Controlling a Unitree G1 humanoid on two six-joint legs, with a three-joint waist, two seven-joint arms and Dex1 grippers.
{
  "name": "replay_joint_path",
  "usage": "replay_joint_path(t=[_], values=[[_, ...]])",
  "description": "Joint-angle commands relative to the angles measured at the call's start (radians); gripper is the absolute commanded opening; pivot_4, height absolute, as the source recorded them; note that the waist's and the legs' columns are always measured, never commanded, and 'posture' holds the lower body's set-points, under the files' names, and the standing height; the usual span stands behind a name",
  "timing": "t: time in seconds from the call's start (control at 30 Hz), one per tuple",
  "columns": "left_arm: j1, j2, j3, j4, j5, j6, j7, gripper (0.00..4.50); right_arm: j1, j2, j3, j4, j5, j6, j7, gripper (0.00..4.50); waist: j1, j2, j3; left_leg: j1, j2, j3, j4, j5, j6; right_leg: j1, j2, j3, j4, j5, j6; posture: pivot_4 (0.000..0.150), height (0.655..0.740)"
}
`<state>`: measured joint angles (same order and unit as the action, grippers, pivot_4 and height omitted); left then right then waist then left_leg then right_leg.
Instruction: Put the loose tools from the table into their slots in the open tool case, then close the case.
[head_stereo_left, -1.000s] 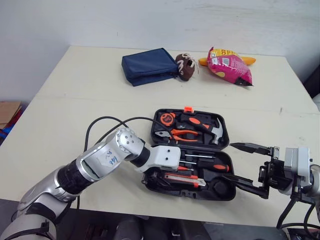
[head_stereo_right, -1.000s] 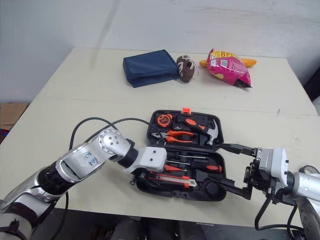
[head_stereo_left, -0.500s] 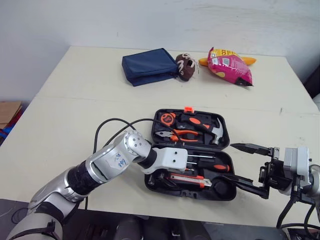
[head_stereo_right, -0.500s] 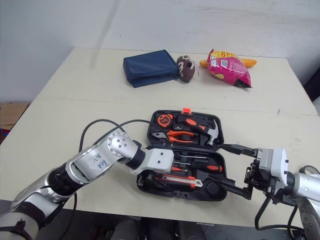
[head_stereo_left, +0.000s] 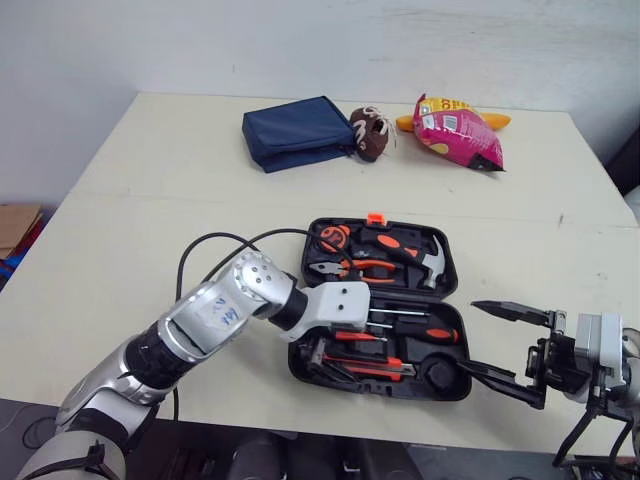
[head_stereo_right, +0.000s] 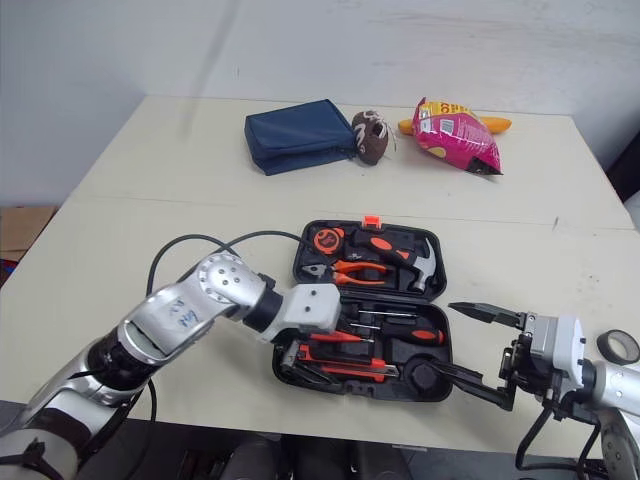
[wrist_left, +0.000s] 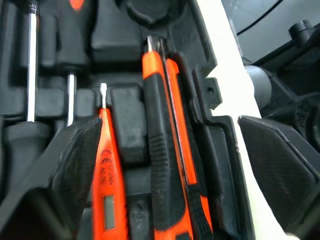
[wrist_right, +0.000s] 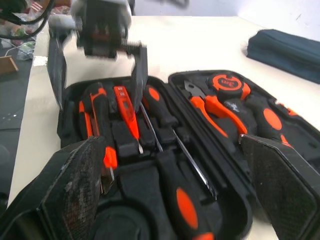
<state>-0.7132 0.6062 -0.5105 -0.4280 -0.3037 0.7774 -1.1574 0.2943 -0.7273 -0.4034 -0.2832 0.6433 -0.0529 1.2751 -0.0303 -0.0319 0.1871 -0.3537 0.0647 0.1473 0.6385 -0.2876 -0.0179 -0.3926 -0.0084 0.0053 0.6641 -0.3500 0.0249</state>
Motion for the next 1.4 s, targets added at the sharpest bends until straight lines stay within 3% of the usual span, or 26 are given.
replay_joint_path(t=[0.03, 0.07, 0.1, 0.17, 0.4, 0.83, 1.07, 1.4], values=[[0.057, -0.043, 0.092, 0.019, -0.021, -0.22, 0.002, 4.42, 0.009, 0.01, -0.032, 0.006, 0.003, -0.047, 0.02, 4.5, 0.001, 0.0, 0.0, 0.0, 0.0, 0.0, 0.0, 0.0, 0.0, 0.0, 0.0, 0.0, 0.0, 0.0, 0.0, 0.15, 0.74], [0.084, -0.061, 0.114, 0.043, -0.022, -0.286, 0.005, 4.42, 0.012, 0.012, -0.031, 0.012, 0.002, -0.056, 0.024, 4.5, 0.002, 0.0, 0.0, 0.0, 0.0, 0.0, 0.0, 0.0, 0.0, 0.001, 0.0, 0.0, 0.0, 0.0, 0.0, 0.15, 0.74], [0.101, -0.072, 0.126, 0.058, -0.022, -0.327, 0.004, 3.88, 0.015, 0.014, -0.031, 0.016, 0.001, -0.062, 0.026, 4.5, 0.002, 0.0, 0.0, 0.0, 0.0, 0.0, 0.001, 0.0, 0.0, 0.001, 0.0, 0.0, 0.0, 0.0, 0.0, 0.15, 0.74], [0.14, -0.062, 0.13, 0.066, -0.061, -0.341, -0.059, 3.2, 0.021, 0.019, -0.03, 0.024, -0.001, -0.075, 0.032, 4.5, 0.001, 0.0, 0.0, 0.0, 0.0, 0.0, 0.001, 0.0, 0.0, 0.001, 0.0, 0.0, 0.0, 0.0, 0.0, 0.15, 0.74], [0.207, -0.118, 0.061, 0.151, 0.084, -0.509, 0.009, 0.06, 0.057, 0.022, -0.034, 0.004, 0.005, -0.082, 0.022, 4.5, 0.002, 0.0, 0.0, 0.0, 0.0, 0.0, 0.002, -0.001, 0.001, 0.001, 0.0, 0.0, 0.0, 0.0, 0.001, 0.15, 0.74], [0.314, -0.125, 0.006, 0.301, 0.195, -0.561, 0.054, 0.06, 0.057, 0.026, -0.017, 0.039, -0.008, -0.107, 0.02, 4.5, 0.002, 0.0, -0.001, 0.001, 0.0, 0.0, 0.001, -0.001, 0.002, 0.002, -0.001, 0.0, -0.001, 0.0, 0.001, 0.15, 0.74], [0.339, -0.144, 0.012, 0.295, 0.177, -0.456, 0.072, 0.06, 0.054, 0.035, -0.017, 0.083, -0.011, -0.138, 0.05, 4.5, 0.003, 0.003, -0.002, 0.001, -0.001, 0.0, 0.003, -0.002, 0.004, 0.003, -0.002, 0.0, -0.001, 0.001, 0.002, 0.15, 0.74], [0.338, -0.219, 0.083, 0.227, 0.069, -0.587, 0.055, 0.06, 0.097, 0.029, -0.035, 0.021, 0.017, -0.114, 0.038, 4.5, 0.003, 0.003, -0.003, 0.001, 0.0, -0.001, 0.005, -0.004, 0.005, 0.005, -0.002, 0.0, -0.002, 0.001, 0.002, 0.15, 0.74]])
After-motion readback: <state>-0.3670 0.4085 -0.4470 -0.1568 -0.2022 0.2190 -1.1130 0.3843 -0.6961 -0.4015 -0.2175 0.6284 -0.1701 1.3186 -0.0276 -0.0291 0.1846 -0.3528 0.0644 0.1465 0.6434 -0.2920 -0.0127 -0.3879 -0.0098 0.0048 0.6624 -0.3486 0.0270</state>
